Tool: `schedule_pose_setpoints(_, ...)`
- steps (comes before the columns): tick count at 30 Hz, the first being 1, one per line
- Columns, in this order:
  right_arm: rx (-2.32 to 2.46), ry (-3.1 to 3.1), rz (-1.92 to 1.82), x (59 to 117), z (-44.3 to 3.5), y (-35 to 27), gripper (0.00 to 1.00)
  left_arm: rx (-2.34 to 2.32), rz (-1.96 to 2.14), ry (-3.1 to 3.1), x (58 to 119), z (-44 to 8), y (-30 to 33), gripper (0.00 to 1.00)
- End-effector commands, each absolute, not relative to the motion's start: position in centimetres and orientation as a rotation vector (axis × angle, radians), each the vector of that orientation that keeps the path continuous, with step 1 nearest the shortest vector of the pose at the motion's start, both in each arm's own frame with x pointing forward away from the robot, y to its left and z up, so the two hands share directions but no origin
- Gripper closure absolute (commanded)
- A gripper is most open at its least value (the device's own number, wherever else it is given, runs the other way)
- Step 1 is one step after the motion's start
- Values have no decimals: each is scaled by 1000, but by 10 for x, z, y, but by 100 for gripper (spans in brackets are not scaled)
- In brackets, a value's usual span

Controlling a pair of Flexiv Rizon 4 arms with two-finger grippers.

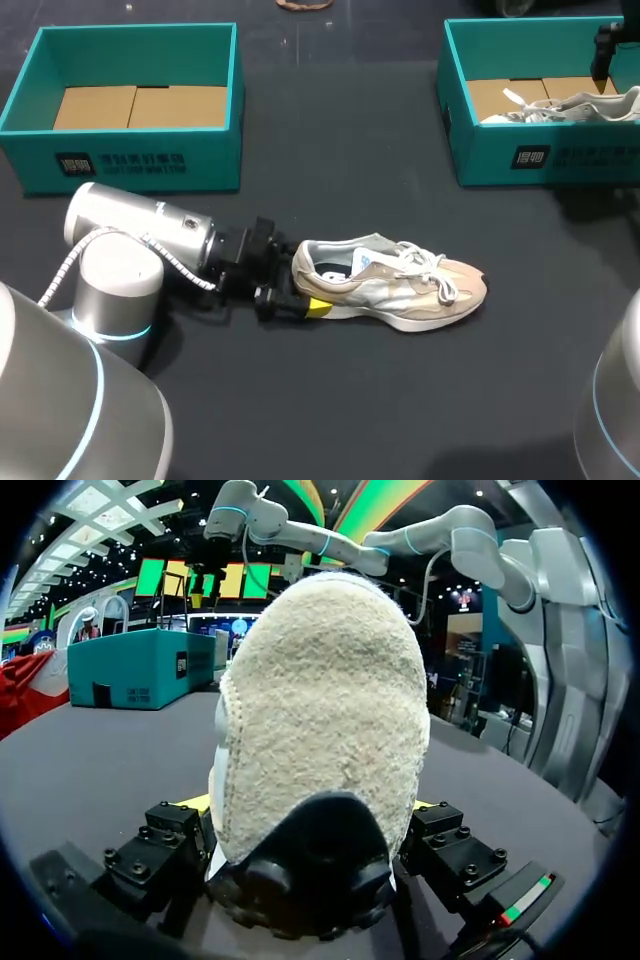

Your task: Take the shoe out of the shoebox, open the shoe tongue, remove and reinsert the insole, then place the shoe into the shoebox

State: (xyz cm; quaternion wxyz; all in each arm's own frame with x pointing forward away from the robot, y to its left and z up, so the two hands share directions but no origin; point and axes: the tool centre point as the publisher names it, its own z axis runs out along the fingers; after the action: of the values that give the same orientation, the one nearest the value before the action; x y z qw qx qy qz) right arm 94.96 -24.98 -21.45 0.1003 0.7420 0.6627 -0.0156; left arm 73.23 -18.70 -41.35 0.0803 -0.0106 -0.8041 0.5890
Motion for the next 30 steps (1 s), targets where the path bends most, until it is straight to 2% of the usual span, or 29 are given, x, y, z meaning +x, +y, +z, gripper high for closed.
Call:
schedule_pose_setpoints(1,2193,1958,-45,950,-215,-250,0,-9,1769,-2423,725,-414,-176,100)
schedule_pose_setpoints(23,2193,1958,-45,950,-215,-250,0,-25,1752,-2448,724,-414,-175,100)
schedule_pose_setpoints(30,2276,1824,-140,933,-198,-184,0,-25,1752,-2448,724,-414,-175,100)
